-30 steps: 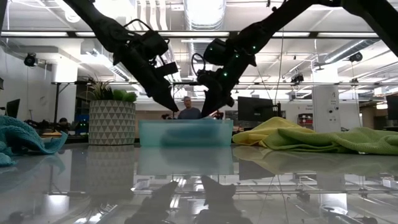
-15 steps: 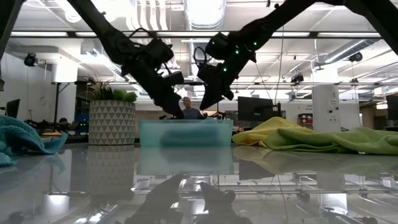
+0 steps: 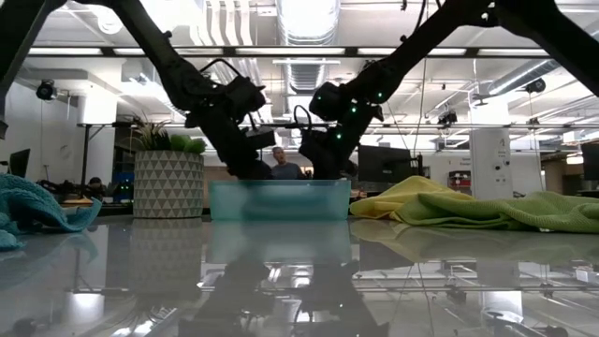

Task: Fold microfiber towels
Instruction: Put the blue microfiber cloth into the green bin, then fold the light blue microfiber cloth

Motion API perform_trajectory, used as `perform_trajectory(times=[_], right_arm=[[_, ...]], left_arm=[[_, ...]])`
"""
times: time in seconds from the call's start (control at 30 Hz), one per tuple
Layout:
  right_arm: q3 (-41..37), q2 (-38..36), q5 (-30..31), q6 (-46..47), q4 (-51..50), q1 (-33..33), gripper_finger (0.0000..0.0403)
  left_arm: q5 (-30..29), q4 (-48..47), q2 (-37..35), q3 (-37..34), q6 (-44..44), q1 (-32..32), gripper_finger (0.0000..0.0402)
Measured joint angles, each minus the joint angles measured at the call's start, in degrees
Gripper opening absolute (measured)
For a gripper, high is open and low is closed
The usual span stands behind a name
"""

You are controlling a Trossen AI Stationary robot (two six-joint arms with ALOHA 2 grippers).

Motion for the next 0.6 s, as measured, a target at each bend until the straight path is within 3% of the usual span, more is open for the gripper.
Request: perform_trajectory(times=[0.3, 0.6], right_arm=[[-0.09, -5.56, 0.08, 1.03, -1.95, 0.57, 0.0009], [-3.67, -12.00, 0.02, 2.49, -2.25, 5.18, 0.0009]], left_arm=[[0.10, -2.10, -5.70, -0.02, -0.07, -3.26, 0.0160], [2.99, -4.62, -16.08, -2.64, -2.01, -11.99, 0.0160]])
